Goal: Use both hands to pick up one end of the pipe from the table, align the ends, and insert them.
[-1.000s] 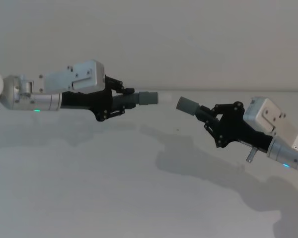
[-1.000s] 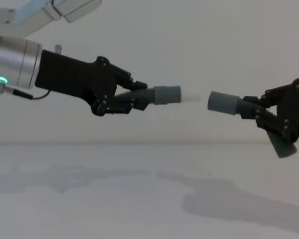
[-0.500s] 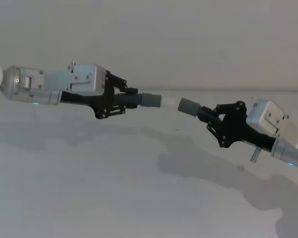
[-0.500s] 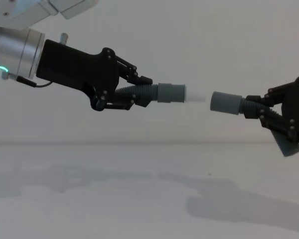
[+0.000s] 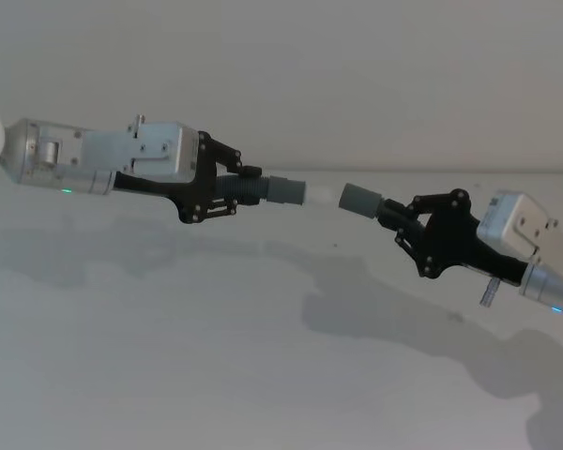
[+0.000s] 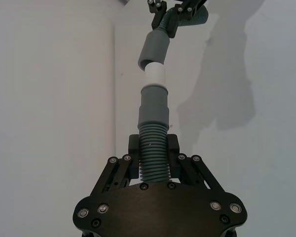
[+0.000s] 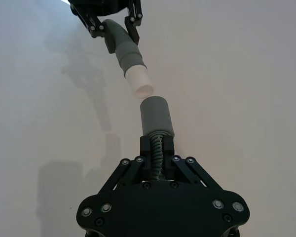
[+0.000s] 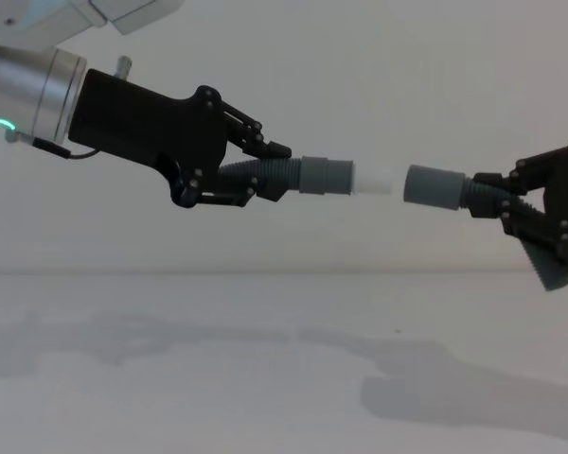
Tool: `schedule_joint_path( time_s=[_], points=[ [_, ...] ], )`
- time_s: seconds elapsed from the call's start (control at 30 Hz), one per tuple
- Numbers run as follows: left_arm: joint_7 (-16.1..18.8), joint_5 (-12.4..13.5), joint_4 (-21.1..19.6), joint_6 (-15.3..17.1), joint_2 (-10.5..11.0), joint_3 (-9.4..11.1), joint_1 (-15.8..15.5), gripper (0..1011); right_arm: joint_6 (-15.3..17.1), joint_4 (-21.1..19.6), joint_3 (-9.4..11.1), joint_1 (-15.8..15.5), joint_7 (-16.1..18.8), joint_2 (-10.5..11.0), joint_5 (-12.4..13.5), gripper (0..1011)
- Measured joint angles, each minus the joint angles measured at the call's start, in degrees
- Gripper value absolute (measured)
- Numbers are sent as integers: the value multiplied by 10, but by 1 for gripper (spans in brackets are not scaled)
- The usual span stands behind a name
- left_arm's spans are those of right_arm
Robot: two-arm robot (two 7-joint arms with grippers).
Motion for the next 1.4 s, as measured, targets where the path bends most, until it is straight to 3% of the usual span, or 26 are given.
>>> schedule_joint_path(
  time_s=[0.5,1.4],
  points=[
    [-3,1,2,-6,0,2,-3,309,-24,-12,-3,-3,13,16,14,123],
    [-4,2,3,-8,0,2,-4,309,-2,-6,-25,20,20,14,24,123]
  ],
)
